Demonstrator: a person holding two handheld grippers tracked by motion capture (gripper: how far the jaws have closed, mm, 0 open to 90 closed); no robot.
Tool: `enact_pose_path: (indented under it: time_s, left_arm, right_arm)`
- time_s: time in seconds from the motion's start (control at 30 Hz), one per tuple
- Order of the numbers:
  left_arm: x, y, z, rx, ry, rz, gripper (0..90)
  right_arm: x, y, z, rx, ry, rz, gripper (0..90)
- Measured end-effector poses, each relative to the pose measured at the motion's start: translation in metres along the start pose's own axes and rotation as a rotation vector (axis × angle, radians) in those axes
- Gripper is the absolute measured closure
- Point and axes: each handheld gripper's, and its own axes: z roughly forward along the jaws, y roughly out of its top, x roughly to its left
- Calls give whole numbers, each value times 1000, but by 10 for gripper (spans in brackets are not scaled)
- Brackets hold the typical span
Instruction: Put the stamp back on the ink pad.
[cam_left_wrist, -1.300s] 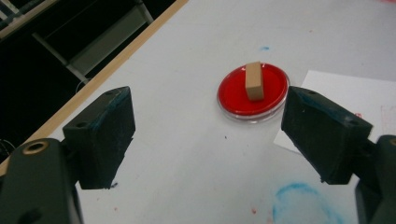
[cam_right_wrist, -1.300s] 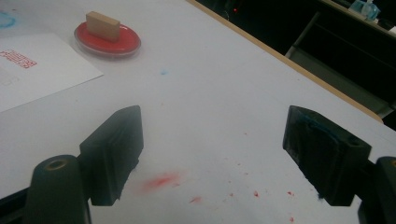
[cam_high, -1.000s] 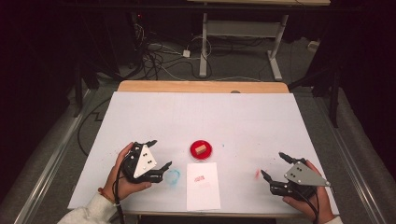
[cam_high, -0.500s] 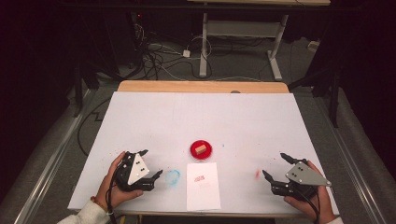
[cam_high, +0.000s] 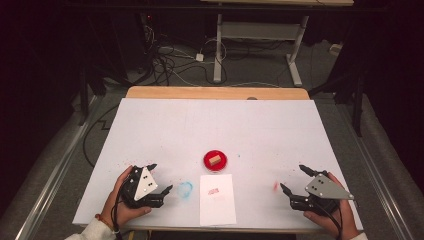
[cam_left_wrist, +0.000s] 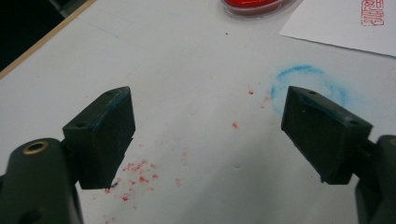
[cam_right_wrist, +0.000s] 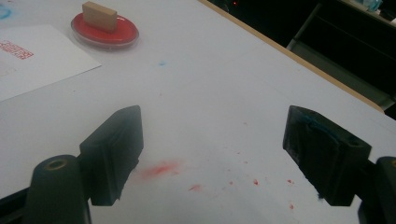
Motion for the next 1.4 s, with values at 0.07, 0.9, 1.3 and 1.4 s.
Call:
enact_pose_path:
  time_s: [0.07,0.9,1.3,1.4]
  left_arm:
    - [0,0,-1,-11,0,-2,170]
    - [-1,2,-4,-21,11,-16,170]
    - [3,4,1,-21,6,-33,170]
    - [4,4,3,-19,6,-37,170]
  right_arm:
    - [0,0,0,3,0,-3,204]
    - [2,2,2,3,13,-3,204]
    - [0,-1,5,18,19,6,204]
    - [-1,-2,6,19,18,9,204]
